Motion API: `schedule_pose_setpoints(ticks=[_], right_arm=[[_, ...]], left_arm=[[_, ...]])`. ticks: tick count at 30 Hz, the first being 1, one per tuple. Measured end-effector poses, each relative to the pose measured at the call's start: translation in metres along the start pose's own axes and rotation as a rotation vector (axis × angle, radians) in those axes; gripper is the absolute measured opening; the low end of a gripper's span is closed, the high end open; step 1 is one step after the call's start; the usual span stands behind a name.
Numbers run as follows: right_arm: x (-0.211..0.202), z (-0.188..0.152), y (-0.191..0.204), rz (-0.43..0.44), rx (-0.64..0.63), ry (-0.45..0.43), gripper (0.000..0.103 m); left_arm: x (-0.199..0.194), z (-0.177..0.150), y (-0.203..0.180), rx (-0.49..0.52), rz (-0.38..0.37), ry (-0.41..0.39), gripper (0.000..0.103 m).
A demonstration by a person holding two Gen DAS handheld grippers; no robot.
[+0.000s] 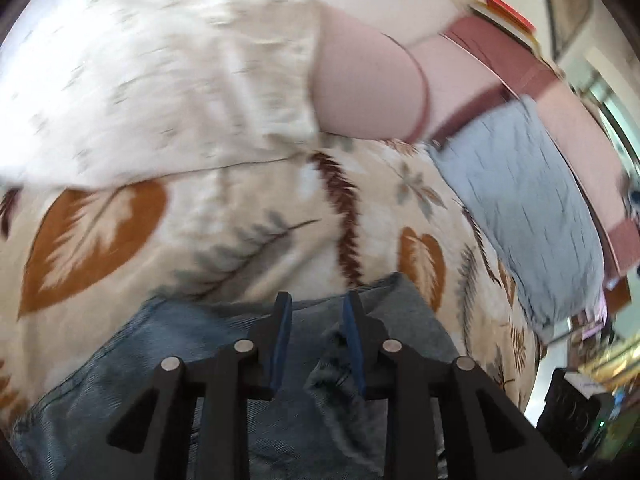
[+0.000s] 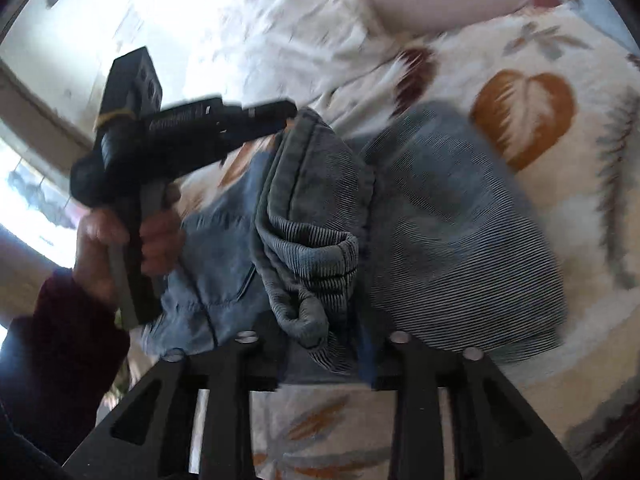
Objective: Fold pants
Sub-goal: 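Lift the hems with both tools and fold them over toward the waistband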
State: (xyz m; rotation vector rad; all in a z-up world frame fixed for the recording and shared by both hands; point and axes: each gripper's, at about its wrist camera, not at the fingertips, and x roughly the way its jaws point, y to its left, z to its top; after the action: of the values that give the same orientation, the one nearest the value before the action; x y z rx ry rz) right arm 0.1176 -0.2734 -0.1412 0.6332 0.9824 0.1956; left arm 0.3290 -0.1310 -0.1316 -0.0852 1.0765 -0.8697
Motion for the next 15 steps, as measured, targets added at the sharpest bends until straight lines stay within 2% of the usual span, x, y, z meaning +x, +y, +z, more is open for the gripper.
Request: schedule_pose_setpoints(ticks=[2, 6, 7, 8, 12, 13, 15], right_arm=[[0.003, 0.001, 0.004, 0.054, -0.018, 0.029, 0.046], [-0.008, 0.010, -0.006, 0.226, 0.046, 0.032, 0.050], [-0.012, 0.011, -0.011, 0.236, 0.068, 0.016, 0.050], [-0.017, 0.015, -0.018, 0.230, 0.090, -0.005, 0.050], [-0.031, 0.025, -0.051, 0.132, 0.204, -0.057, 0.052], [-0.031, 0.025, -0.059, 0.104, 0.239, -0.055, 0.052], [-0.028, 0.024, -0.070, 0.057, 0.281, -0.046, 0.052]], left_arm=[[-0.008, -0.005, 0.007, -0.016, 0.014, -0.001, 0.029], [-0.020, -0.018, 0.010, -0.019, 0.035, 0.004, 0.030], [-0.020, -0.022, 0.009, -0.024, 0.046, 0.014, 0.038], [-0.021, -0.027, 0.009, -0.032, 0.066, 0.024, 0.045], [-0.012, -0.044, 0.004, -0.077, 0.074, 0.064, 0.048], [-0.008, -0.047, 0.003, -0.102, 0.076, 0.075, 0.055], [0.000, -0.051, 0.000, -0.158, 0.070, 0.090, 0.058]])
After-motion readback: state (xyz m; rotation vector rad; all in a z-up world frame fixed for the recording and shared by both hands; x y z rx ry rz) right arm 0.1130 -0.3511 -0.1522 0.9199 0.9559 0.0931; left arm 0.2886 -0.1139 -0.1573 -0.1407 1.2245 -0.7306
